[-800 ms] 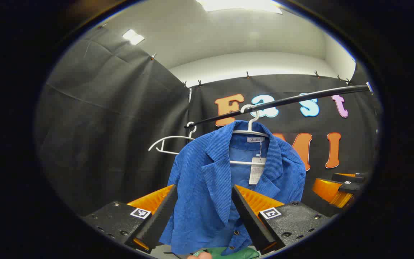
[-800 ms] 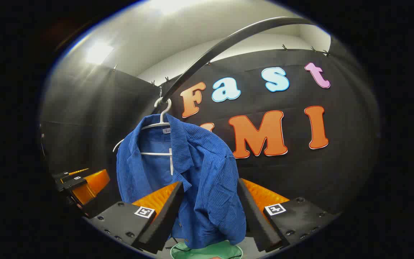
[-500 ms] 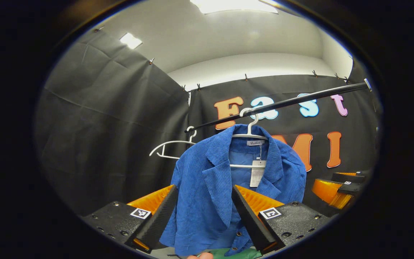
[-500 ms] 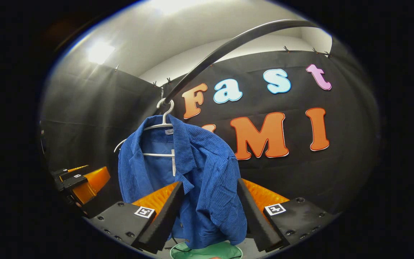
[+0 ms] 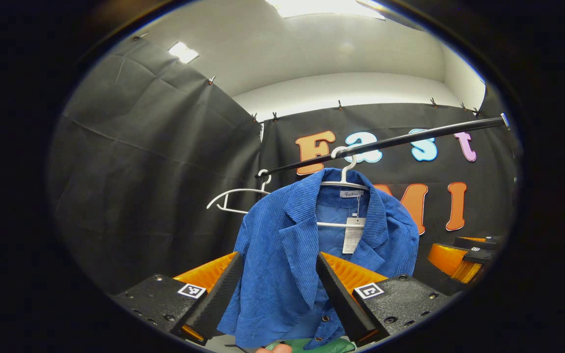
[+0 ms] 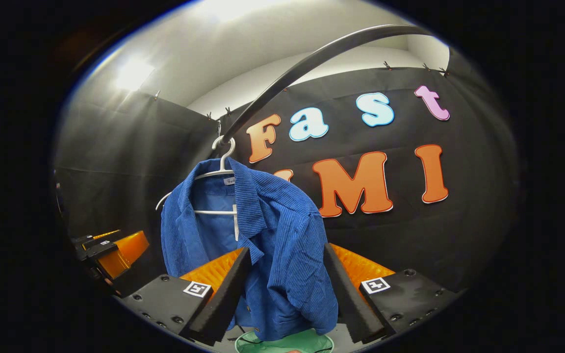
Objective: Grasp the clothes on the hanger with both hands and then place them into the laundry hamper below.
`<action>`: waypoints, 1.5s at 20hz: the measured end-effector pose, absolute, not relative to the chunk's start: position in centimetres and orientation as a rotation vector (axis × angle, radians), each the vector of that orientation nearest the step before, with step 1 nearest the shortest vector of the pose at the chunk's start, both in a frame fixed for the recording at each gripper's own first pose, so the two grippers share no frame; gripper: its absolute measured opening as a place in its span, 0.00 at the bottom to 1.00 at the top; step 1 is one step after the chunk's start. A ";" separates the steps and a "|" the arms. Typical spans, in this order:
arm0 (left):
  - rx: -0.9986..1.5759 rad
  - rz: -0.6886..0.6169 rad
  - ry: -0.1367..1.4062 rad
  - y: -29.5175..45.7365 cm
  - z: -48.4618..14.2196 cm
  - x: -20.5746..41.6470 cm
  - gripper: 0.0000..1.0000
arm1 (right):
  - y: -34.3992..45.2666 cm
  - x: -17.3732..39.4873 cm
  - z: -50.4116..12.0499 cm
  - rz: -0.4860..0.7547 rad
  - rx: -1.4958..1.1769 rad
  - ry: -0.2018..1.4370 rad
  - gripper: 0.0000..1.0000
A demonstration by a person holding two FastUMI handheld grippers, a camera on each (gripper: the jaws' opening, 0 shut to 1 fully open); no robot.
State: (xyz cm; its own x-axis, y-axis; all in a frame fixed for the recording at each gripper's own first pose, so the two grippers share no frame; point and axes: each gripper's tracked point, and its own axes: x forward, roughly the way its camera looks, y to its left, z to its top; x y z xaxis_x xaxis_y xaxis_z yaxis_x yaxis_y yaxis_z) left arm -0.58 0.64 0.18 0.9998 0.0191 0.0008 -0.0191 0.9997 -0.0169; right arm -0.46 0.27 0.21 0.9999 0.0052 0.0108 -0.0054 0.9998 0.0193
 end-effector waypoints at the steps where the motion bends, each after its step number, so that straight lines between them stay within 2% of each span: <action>1: -0.022 0.019 0.001 0.7 0.2 -0.7 0.92 | 0.3 -0.5 0.2 0.006 0.019 -0.010 0.90; 2: -0.026 0.020 0.002 0.8 0.1 -0.8 0.95 | 0.4 -0.6 0.2 0.008 0.018 -0.011 0.90; 3: -0.028 0.024 0.002 1.0 0.1 -1.0 0.92 | 0.4 -0.7 0.4 0.008 0.018 -0.017 0.90; 5: -0.032 0.034 -0.001 1.4 0.3 -1.2 0.95 | 0.5 -0.9 0.6 0.011 0.016 -0.027 0.90; 7: -0.034 0.045 -0.003 1.9 0.4 -1.3 0.92 | 0.6 -1.1 1.4 0.011 0.011 -0.057 0.90; 8: -0.035 0.050 -0.004 2.2 0.4 -1.4 0.92 | 0.5 -1.0 2.2 0.003 0.011 -0.090 0.96; 12: -0.046 0.068 0.005 3.2 0.2 -1.7 0.92 | 2.6 0.5 4.4 0.040 -0.033 -0.181 0.97; 13: -0.051 0.069 0.009 3.4 0.1 -1.7 0.92 | 3.5 1.4 4.2 0.062 -0.046 -0.183 0.97; 14: -0.053 0.070 0.013 3.6 0.1 -1.7 0.92 | 4.7 2.1 3.9 0.086 -0.050 -0.176 0.90; 15: -0.050 0.072 0.015 3.9 0.2 -1.7 0.92 | 5.8 3.0 3.4 0.106 -0.044 -0.162 0.97; 18: -0.028 0.089 0.005 5.4 0.6 -1.7 0.95 | 8.6 5.9 2.0 0.149 0.001 -0.120 0.98; 19: -0.024 0.095 0.006 5.8 0.6 -1.6 0.95 | 9.1 7.2 1.4 0.144 -0.002 -0.109 0.90; 20: -0.021 0.099 0.010 6.3 0.6 -1.7 0.92 | 9.3 8.4 0.5 0.125 -0.015 -0.092 0.98; 26: -0.026 0.138 0.027 9.2 0.1 -1.6 0.92 | 8.2 13.8 -8.3 -0.049 0.093 0.101 0.98; 27: -0.021 0.145 0.025 9.7 0.2 -1.6 0.95 | 7.7 14.5 -9.6 -0.068 0.122 0.121 0.98; 28: -0.014 0.152 0.021 10.2 0.3 -1.6 0.92 | 7.0 15.4 -11.0 -0.096 0.137 0.142 0.98; 30: -0.007 0.160 0.012 11.1 0.4 -1.5 0.95 | 5.8 16.6 -12.8 -0.135 0.146 0.174 0.99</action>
State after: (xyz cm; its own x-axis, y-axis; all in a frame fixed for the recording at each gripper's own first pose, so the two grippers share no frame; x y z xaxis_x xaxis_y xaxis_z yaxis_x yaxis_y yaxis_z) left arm -1.48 11.07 0.45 0.9871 0.1594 -0.0130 -0.1595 0.9872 -0.0056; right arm 16.55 5.82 -12.84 0.9758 -0.1213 -0.1822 0.1465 0.9803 0.1321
